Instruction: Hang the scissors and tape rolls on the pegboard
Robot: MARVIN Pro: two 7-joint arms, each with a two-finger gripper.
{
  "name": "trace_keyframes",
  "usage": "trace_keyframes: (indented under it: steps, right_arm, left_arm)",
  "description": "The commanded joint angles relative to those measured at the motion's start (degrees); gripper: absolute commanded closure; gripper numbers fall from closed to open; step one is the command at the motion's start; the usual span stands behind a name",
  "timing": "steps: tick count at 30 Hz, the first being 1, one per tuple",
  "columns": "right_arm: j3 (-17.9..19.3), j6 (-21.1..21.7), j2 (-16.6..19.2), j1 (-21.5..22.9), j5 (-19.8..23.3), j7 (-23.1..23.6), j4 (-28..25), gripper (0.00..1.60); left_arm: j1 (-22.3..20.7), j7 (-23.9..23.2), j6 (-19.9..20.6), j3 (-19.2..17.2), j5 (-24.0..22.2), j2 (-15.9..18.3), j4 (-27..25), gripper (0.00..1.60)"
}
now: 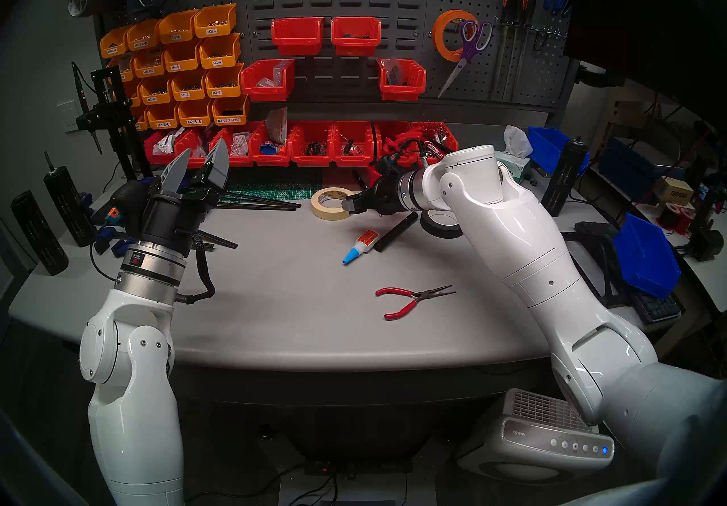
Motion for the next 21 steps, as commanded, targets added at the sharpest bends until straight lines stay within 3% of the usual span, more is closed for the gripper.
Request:
trace_keyframes:
  steps: [1,21]
  right_arm:
    - [0.44,-0.17,-1.37,5.02,-0.01,-0.21,1.58,0.0]
    - [-1.22,-0.2,-5.85,9.99,-2.33,-0.06,10.45,0.0]
  left_arm:
    - [-0.93,-0.18,-0.58,0.15,-0.06,0.06,-1.74,0.0]
    - [-0.94,-0.2,-0.56,0.14,-0.07,0.08,-1.7,0.0]
